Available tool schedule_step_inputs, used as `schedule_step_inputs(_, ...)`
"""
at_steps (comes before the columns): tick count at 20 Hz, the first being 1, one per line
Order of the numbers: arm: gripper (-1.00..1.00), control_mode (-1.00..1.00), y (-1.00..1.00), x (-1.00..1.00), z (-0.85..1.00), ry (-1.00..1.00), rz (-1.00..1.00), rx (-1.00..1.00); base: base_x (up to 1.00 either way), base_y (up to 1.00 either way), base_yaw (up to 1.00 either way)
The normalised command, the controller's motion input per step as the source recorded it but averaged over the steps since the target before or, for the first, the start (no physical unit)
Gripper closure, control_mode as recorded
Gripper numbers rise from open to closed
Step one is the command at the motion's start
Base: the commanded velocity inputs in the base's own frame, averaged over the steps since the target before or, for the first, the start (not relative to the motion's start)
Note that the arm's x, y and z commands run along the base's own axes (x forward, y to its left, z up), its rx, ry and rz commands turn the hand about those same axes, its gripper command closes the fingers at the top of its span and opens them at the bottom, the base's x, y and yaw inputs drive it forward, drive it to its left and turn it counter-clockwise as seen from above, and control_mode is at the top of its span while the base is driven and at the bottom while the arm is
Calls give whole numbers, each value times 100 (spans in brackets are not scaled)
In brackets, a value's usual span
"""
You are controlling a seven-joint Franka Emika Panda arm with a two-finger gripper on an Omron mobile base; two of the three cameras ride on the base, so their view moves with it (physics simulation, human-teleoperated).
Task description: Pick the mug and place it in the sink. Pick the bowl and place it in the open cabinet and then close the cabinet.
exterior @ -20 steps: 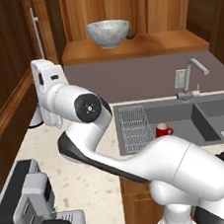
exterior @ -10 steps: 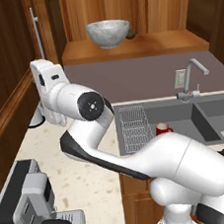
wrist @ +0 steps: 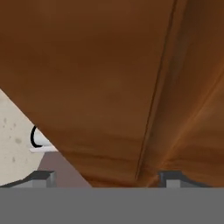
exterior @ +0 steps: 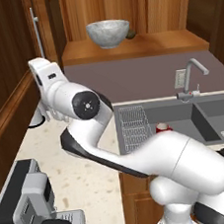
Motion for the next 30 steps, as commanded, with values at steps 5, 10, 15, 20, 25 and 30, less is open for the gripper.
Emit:
schedule_step_inputs(5,-100,-100,-5,9,-5,0,-23,-1,0,0,0)
schedule_step_inputs(10,-100,-100,0,28,-17,0,-29,2,0,0,0)
schedule_step_inputs(15,-100,-100,-18,42,-7,0,-25,2,0,0,0)
schedule_step_inputs(20,-100,-100,-35,68,-1,0,-22,1,0,0,0)
schedule_step_inputs(25,-100,-100,-55,12,0,0,-23,2,0,0,0)
schedule_step_inputs(30,-100,-100,-68,-2,5,-7,-24,2,0,0,0)
